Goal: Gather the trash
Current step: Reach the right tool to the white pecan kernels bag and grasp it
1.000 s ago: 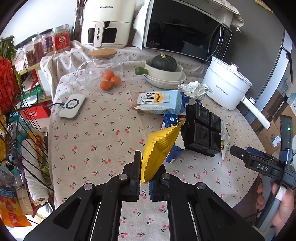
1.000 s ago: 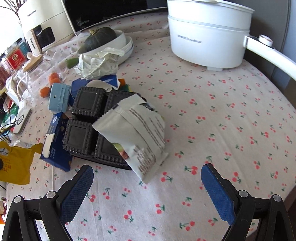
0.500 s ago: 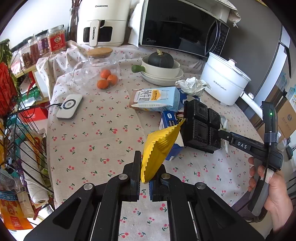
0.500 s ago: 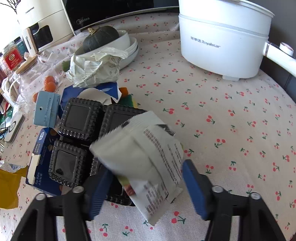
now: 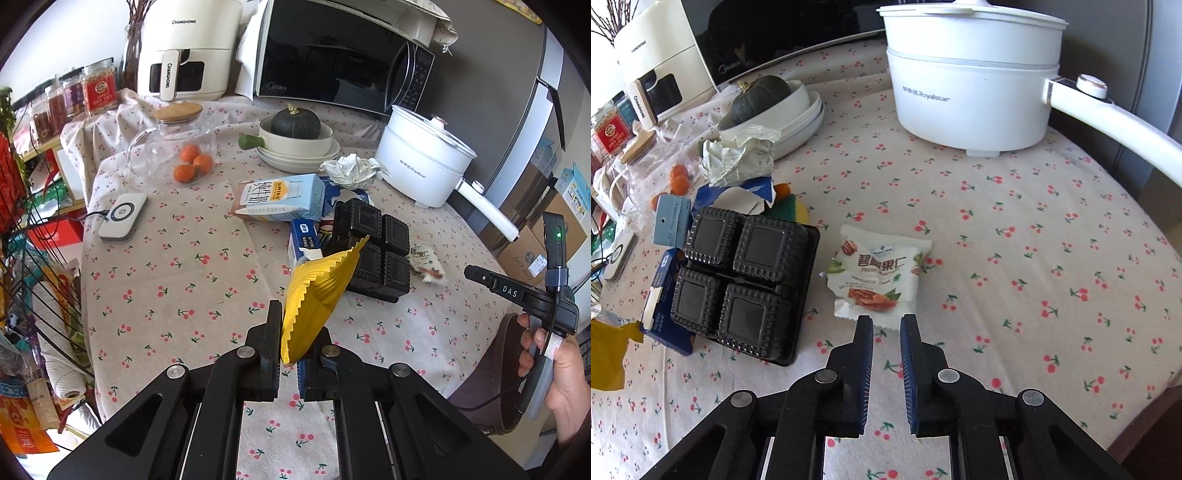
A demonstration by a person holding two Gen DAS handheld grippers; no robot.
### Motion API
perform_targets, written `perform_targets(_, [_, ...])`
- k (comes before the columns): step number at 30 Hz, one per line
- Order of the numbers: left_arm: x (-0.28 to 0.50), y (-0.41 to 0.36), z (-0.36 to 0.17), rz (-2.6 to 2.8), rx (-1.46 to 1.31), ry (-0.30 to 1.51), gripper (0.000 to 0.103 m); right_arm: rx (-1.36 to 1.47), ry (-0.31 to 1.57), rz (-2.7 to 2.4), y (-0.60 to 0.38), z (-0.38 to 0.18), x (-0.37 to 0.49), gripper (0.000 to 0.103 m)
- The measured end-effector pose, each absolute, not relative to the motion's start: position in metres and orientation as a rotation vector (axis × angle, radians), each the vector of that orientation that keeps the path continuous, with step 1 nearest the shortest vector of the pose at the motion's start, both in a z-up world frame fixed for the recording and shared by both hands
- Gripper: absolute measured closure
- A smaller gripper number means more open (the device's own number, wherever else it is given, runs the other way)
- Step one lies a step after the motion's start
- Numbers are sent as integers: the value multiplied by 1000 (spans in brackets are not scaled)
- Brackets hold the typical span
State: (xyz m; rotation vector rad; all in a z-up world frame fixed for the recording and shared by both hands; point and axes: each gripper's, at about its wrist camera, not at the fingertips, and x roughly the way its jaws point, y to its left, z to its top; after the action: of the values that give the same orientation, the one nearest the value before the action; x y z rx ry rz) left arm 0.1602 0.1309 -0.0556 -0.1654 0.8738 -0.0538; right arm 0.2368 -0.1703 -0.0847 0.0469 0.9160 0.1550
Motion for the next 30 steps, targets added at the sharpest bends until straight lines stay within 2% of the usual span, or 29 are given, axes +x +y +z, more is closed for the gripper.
perform_targets(2, [159,128,-55,-66,-171,875,97,72,920,163,-178,-84,233,87])
perform_targets(4, [159,125,-55,-66,-159,874,97,67,925,144,-181,-85,231,66])
perform_targets(5, [160,125,-56,-62,-156,875,97,62,922,128,-182,-87,231,41])
perform_targets(6, [162,127,-57,-57,-159,877,97,56,916,117,-181,-88,232,27])
perform_targets(7, [163,129,-58,-52,-166,880,97,45,915,114,-179,-91,234,25])
perform_targets(20, [178,148,-73,-31,-180,917,97,-106,969,131,-130,-151,289,25])
perform_targets(21, [179,147,-74,-33,-180,919,97,-104,956,142,-131,-150,289,40])
perform_targets(23, [180,146,-74,-37,-176,920,97,-127,954,154,-130,-146,288,52])
perform_targets(30, [172,132,-64,-71,-176,901,97,-144,938,166,-146,-119,257,53])
